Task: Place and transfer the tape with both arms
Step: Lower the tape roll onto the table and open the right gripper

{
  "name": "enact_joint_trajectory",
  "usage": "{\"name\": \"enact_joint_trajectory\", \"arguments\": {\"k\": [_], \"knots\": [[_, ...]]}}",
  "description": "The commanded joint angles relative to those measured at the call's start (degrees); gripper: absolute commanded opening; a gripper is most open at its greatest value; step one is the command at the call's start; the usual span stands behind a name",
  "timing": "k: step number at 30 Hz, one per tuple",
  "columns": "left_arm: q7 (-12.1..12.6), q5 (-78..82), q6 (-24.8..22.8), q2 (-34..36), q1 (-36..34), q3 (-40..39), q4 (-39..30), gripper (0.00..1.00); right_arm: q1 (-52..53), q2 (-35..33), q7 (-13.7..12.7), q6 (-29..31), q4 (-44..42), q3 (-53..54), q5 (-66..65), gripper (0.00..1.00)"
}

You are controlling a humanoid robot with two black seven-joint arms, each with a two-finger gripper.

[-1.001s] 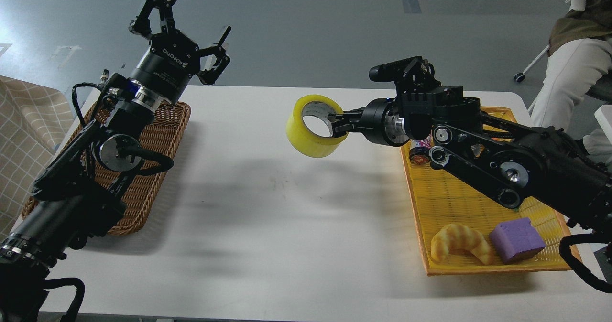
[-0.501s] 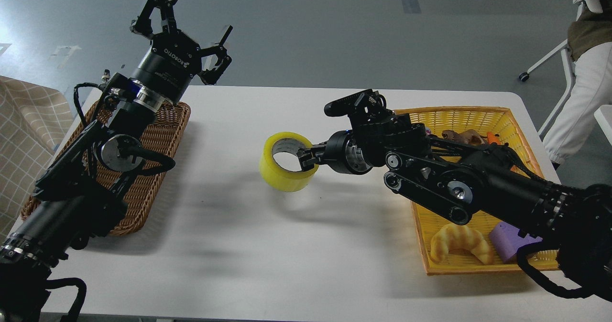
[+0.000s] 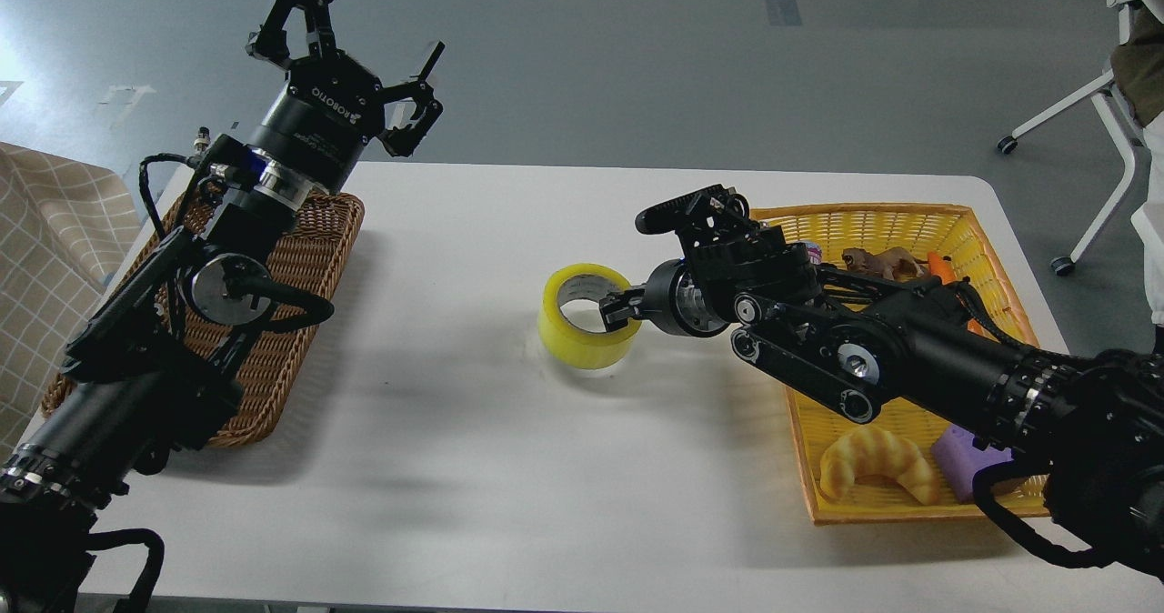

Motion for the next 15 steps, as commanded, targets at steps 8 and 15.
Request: {"name": "enact_joint_trajectory", "arguments": {"k": [8,15], "knots": [[-0.08,0.0,0.0,-0.23,0.08,0.1,-0.33,0.98,-0.34,-0.01,0.08,0.0,-1.04,0.07,0.27,0.0],[-0.08,0.0,0.0,-0.32,0.0,0.1,-0.33,0.98,-0.69,-0.01,0.08,0.0,-1.04,0.16,0.36,0.0]]}}
